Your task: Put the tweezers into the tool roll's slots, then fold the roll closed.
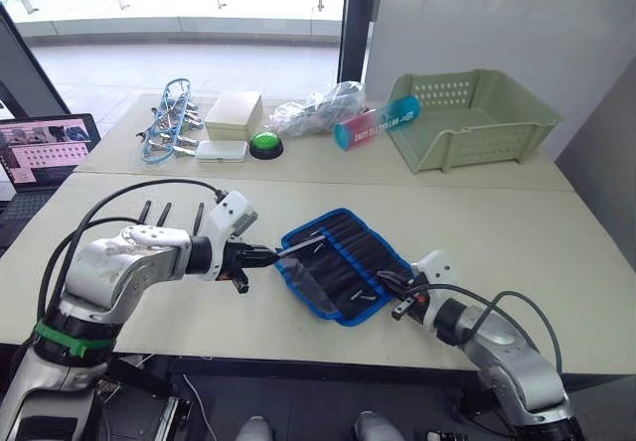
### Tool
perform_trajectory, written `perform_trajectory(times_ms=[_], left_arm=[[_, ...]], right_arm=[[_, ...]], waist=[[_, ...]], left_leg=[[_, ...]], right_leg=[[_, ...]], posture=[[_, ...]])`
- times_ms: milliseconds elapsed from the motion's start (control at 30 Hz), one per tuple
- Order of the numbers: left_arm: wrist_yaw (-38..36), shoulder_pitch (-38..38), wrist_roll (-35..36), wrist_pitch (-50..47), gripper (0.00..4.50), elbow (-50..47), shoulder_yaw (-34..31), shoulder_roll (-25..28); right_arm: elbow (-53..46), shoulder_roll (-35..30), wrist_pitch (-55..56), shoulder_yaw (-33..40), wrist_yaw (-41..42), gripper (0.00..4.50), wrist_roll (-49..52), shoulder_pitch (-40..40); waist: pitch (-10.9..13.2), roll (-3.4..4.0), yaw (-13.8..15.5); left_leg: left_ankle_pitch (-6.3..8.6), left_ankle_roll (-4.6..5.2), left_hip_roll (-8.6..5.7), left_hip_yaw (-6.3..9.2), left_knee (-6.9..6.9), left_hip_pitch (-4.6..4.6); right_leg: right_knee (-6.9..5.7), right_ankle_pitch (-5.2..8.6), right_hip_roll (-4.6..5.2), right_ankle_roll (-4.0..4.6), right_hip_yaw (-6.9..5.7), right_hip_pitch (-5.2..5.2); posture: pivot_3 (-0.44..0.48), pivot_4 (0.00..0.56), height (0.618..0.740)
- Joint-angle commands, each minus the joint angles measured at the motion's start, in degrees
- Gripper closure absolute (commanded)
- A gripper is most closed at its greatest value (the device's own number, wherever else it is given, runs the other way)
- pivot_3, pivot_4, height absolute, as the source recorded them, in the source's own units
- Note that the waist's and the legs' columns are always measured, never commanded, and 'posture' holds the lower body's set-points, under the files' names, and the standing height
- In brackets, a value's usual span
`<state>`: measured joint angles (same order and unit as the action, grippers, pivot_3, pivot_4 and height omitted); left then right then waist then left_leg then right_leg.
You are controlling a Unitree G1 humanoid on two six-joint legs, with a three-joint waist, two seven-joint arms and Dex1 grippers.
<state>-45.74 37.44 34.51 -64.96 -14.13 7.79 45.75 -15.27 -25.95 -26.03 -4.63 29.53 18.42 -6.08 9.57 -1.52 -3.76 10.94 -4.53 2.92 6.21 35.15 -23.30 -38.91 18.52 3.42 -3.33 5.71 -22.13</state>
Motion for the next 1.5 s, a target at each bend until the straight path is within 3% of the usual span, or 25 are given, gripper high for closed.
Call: perform_trajectory(times_ms=[33,400,767,1133,1500], left_arm=[[-0.41,3.39,-1.10,-2.42,4.50,-0.13,3.05,-0.29],[0.85,12.08,-1.51,-13.51,4.50,5.64,8.00,-3.38],[-0.09,15.44,-7.77,-7.51,4.50,10.33,15.35,-4.83],[-2.13,16.33,-11.57,-3.79,4.50,12.91,16.85,-5.92],[-2.57,16.22,-16.37,1.79,4.50,16.88,18.13,-10.40]], right_arm=[[1.15,-1.21,-1.84,-1.38,-0.41,4.45,-3.22,-0.42],[-0.98,-0.36,-7.14,-2.09,-2.80,4.45,-4.96,0.18],[-4.15,-0.18,-9.05,-2.22,-4.25,4.45,-5.00,1.69],[-5.06,0.13,-10.60,-3.31,-4.79,4.45,-5.53,1.68],[-6.30,0.63,-12.68,-4.08,-4.87,4.45,-6.11,1.79]], waist=[[0.00,0.00,-0.12],[-0.01,-0.01,-0.03],[-0.01,-0.01,0.38],[-0.01,-0.01,0.34],[-0.02,-0.02,0.48]], left_leg=[[0.00,0.00,0.00,0.00,-0.01,0.02],[0.00,0.00,0.00,0.00,0.08,0.04],[0.00,0.00,0.00,0.00,0.09,0.03],[0.00,0.00,0.00,0.00,0.09,0.03],[0.00,0.00,0.00,0.00,0.12,0.03]], right_leg=[[-0.01,0.00,0.00,0.00,0.00,0.00],[-0.01,0.01,-0.01,-0.02,0.00,0.07],[-0.01,0.01,-0.01,-0.02,0.00,0.07],[0.00,0.01,-0.01,-0.02,0.00,0.07],[0.01,0.01,-0.01,-0.02,0.00,0.09]], posture=[[0.000,0.150,0.740],[0.000,0.150,0.740],[0.000,0.150,0.740],[0.000,0.150,0.740],[0.000,0.150,0.740]])
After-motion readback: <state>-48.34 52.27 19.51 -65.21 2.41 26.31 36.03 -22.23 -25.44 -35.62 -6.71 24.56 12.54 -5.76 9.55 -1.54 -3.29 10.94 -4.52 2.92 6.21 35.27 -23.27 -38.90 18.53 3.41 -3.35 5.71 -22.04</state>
